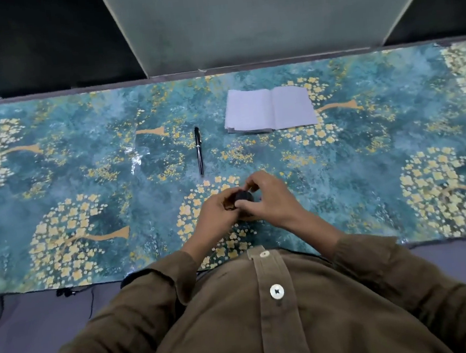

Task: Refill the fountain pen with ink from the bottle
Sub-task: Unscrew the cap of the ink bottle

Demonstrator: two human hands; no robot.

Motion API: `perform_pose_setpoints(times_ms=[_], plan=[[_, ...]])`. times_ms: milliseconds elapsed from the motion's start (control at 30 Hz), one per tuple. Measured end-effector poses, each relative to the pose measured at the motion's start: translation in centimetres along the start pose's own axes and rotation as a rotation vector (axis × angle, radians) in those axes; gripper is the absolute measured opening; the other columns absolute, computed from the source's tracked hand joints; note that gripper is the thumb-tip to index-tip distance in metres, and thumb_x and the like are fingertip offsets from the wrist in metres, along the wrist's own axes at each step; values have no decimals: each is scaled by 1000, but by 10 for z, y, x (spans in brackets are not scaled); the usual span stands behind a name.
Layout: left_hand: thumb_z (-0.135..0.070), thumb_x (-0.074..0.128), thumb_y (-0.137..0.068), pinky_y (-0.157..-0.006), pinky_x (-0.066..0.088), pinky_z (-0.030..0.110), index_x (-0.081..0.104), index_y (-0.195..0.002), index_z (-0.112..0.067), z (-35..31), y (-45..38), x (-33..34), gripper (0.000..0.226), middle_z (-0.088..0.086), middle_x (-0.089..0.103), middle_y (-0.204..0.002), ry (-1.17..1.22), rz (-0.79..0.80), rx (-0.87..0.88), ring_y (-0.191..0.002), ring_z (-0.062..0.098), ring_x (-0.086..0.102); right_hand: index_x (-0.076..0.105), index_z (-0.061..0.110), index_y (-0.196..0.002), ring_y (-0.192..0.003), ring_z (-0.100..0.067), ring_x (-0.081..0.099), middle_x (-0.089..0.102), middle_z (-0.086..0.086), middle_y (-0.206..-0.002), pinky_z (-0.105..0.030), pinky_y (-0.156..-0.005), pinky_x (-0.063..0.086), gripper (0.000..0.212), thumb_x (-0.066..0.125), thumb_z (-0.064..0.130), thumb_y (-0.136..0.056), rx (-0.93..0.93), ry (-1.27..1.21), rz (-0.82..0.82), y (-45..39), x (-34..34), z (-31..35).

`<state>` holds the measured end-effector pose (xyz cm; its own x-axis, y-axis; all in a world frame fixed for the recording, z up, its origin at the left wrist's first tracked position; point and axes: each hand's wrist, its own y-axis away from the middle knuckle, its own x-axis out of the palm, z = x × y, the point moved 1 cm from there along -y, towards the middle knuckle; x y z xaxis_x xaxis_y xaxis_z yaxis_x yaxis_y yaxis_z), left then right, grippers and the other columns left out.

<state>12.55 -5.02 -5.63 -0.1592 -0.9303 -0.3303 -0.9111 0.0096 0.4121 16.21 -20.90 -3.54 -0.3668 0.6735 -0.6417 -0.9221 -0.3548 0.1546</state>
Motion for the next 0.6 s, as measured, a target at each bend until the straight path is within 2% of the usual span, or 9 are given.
perform_pose_setpoints(times_ms=[100, 200, 300, 400, 500, 600], plan=[[-11, 74, -75, -80, 58, 22, 74, -107, -32, -1, -1, -3, 38, -14, 76, -93, -42, 18, 45, -87, -4, 70, 66, 17, -103, -96, -16, 57, 61, -1, -104, -34, -81, 51, 26, 72, 26, -79, 29, -27, -20, 7, 3, 3], [-12, 74, -75, -70, 51, 9, 74, -106, -33, -5, 0, -4, 37, -19, 73, -85, -72, 36, 85, -79, -11, 67, 68, 16, -113, -103, -14, 56, 60, -2, -112, -25, -85, 46, 33, 68, 16, -80, 35, -70, -5, 12, 5, 6], [-10, 72, -75, -79, 50, 10, 73, -114, -32, 0, -2, -5, 45, -20, 72, -92, -87, 40, 85, -87, -10, 65, 59, 19, -117, -105, -14, 56, 58, 0, -115, -32, -87, 51, 41, 73, 28, -81, 111, -75, -41, 18, 11, 7], [-9, 73, -74, -76, 49, 6, 72, -116, -30, 0, -6, -6, 48, -15, 73, -99, -69, 56, 62, -92, -2, 67, 56, 24, -101, -97, -16, 59, 59, 3, -105, -36, -82, 52, 34, 74, 41, -79, 190, -59, -132, 20, 16, 7], [-11, 77, -73, -70, 49, 5, 73, -112, -30, -3, -5, -7, 44, -16, 73, -95, -37, 52, 59, -88, -7, 66, 62, 23, -102, -97, -14, 59, 59, 5, -104, -41, -84, 55, 26, 71, 31, -78, 167, -75, -147, 20, 16, 10], [-12, 79, -73, -73, 53, 10, 73, -109, -32, -3, -2, -7, 41, -18, 73, -92, -9, 49, 59, -84, -10, 66, 68, 18, -111, -103, -13, 57, 59, 3, -110, -41, -91, 53, 33, 67, 13, -79, 133, -100, -103, 19, 12, 11]])
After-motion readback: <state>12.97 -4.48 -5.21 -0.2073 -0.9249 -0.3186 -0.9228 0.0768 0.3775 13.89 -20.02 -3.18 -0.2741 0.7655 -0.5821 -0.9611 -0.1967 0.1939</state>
